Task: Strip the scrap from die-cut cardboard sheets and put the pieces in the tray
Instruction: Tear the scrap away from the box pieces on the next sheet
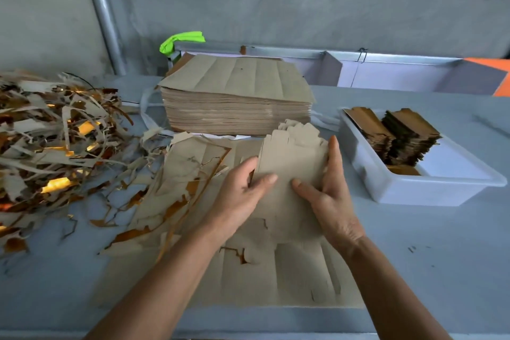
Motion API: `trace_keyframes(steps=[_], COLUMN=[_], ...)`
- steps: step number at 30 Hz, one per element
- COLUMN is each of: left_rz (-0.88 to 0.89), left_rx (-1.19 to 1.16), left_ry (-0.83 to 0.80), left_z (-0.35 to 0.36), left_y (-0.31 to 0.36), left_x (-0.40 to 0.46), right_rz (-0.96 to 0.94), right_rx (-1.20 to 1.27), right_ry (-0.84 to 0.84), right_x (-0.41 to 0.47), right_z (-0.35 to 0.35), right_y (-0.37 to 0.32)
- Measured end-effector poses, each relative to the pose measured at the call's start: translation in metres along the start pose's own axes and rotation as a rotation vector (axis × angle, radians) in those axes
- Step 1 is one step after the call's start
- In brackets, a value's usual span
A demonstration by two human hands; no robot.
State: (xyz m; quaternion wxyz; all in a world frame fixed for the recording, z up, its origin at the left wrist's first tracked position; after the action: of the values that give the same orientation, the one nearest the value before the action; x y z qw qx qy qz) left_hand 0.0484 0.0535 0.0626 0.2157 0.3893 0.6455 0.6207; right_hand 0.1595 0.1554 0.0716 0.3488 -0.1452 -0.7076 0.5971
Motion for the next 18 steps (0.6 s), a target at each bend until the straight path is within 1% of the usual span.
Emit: trace_keyframes(steps=[2, 3, 5, 6, 8, 10, 12, 14, 16, 18], left_rz=[0.126, 0.151, 0.1, 0.062, -0.013, -0.042, -0.084, -0.119, -0.12, -0.113], left_rx=[-0.023, -0.029, -0.078, -0.101, -0.148, -0.22, -0.253, -0.263, -0.245, -0.27], left_ry=[0.044, 0.059, 0.026, 0.006, -0.023, -0.05, -0.037, -0.054, -0.09, -0.132], left_z=[0.001, 0.003, 0.008, 0.011, 0.013, 0.018, 0.02, 0.022, 0.022, 0.024], left_y=[0.002, 0.0, -0.013, -0.02, -0.032, -0.041, -0.047, -0.052, -0.053, -0.05], left_x=[-0.006, -0.011, -0.02, -0.024, -0.029, -0.033, -0.037, -0.039, -0.041, -0.042], right_rz=[0.014, 0.028, 0.07, 0.075, 0.065, 0.074, 0.098, 0.139, 0.15, 0.097], right_rx=[0.041, 0.043, 0.053, 0.052, 0.041, 0.043, 0.048, 0.113, 0.175, 0.115], right_ry=[0.076, 0.12, 0.203, 0.209, 0.17, 0.145, 0.142, 0.138, 0.2, 0.266], right_x=[-0.002, -0.005, -0.015, -0.02, -0.027, -0.033, -0.037, -0.042, -0.046, -0.047], right_z=[0.004, 0.006, 0.006, 0.006, 0.006, 0.005, 0.004, 0.005, 0.004, 0.0], right_y=[0.002, 0.006, 0.016, 0.021, 0.027, 0.033, 0.038, 0.044, 0.047, 0.045])
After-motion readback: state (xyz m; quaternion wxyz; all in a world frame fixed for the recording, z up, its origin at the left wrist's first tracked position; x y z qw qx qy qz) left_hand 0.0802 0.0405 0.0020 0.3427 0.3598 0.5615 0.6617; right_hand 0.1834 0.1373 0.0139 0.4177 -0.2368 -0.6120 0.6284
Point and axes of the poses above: each hand's wrist, its own x-axis towards the middle knuckle, its own z-axis out of the palm, y = z × x, the point moved 4 cm from there along x, towards the middle knuckle, and after that the axes turned 1 degree about -y, right-handed, at the moved point
